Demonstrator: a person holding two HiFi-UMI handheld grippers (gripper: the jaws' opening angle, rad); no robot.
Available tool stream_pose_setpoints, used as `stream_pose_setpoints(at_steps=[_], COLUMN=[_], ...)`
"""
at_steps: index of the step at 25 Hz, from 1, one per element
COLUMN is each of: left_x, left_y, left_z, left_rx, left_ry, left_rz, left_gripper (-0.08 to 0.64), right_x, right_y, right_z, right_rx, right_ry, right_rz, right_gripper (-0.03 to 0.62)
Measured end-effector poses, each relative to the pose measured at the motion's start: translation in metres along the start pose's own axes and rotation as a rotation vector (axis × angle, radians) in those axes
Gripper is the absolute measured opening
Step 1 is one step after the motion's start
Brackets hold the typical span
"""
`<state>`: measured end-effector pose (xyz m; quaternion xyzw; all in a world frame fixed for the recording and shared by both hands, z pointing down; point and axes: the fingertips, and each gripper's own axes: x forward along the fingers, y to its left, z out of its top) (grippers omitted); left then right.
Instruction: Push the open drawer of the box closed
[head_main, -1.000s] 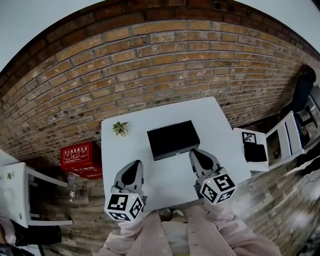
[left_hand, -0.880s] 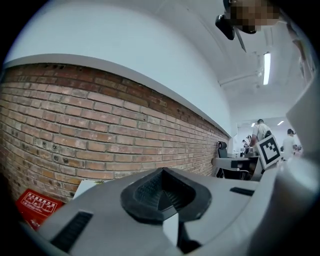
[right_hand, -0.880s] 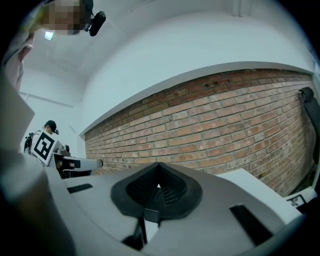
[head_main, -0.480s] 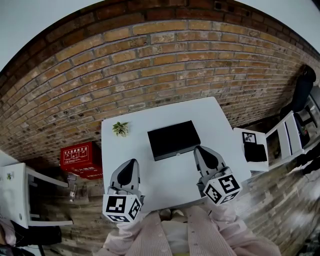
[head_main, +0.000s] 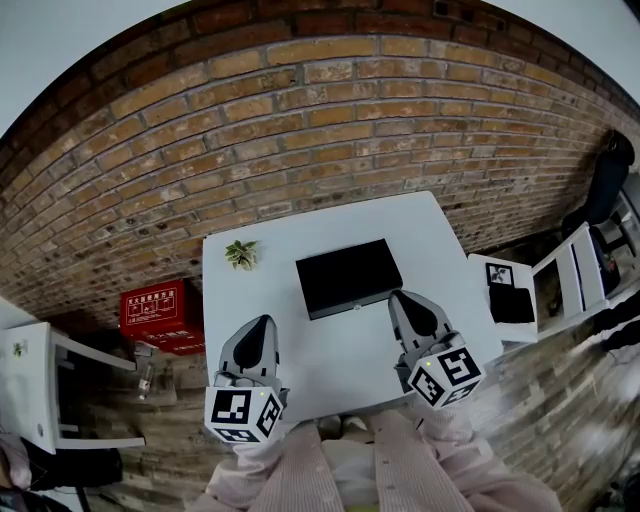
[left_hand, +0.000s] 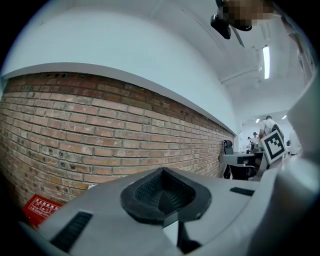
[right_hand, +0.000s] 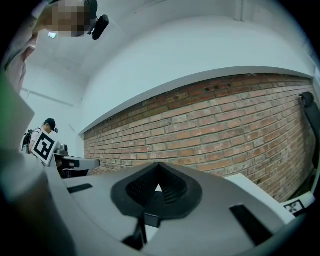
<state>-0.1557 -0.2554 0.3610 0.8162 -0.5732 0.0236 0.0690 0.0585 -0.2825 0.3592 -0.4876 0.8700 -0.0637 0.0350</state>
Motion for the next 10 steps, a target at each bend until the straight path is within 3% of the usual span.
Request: stream_pose_setpoints(at_steps=[10], left_x=[0.0], left_y=[0.0028], left_z=[-0.0026], left_rx=[-0.01], left_ry=[0.007], left_rz=[0.017], left_gripper=[-0.005], right_x=[-0.0011], right_y=[-0.0024], right_z=[0.0004], right_rx=[0.001], right_ry=[0.003], right_rz=[-0.002], right_gripper=[0.002])
